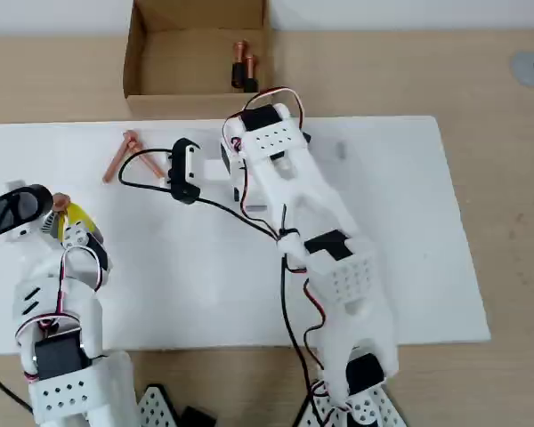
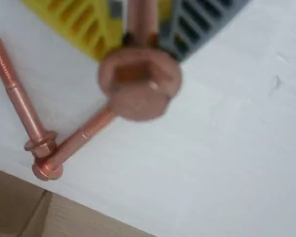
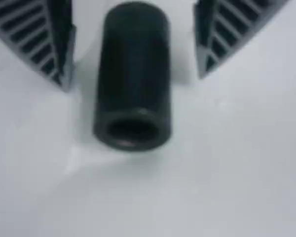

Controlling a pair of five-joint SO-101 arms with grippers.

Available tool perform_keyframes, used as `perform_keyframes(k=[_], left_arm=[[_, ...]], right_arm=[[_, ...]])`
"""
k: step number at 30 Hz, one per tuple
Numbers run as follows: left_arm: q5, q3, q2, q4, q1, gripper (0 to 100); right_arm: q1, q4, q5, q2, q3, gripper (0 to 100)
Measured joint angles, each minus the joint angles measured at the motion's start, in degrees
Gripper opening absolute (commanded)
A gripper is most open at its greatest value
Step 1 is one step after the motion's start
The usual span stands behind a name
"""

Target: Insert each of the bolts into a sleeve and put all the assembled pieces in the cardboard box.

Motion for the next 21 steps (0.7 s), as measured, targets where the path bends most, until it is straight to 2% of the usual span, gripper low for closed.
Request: perform_keyframes(k=[6,17,21], left_arm=[[0.0,0.0,0.0,0.0,0.0,1],[0.0,0.0,0.0,0.0,0.0,1],[0.0,0.0,0.0,0.0,0.0,1]], right_arm=[[0.35,-1.49,-0.35,1.93,-2.29,1.0],[0.44,-1.32,-0.44,3.08,-4.75,1.2],[0.44,2.73,-5.36,4.48,-10.2,1.2]])
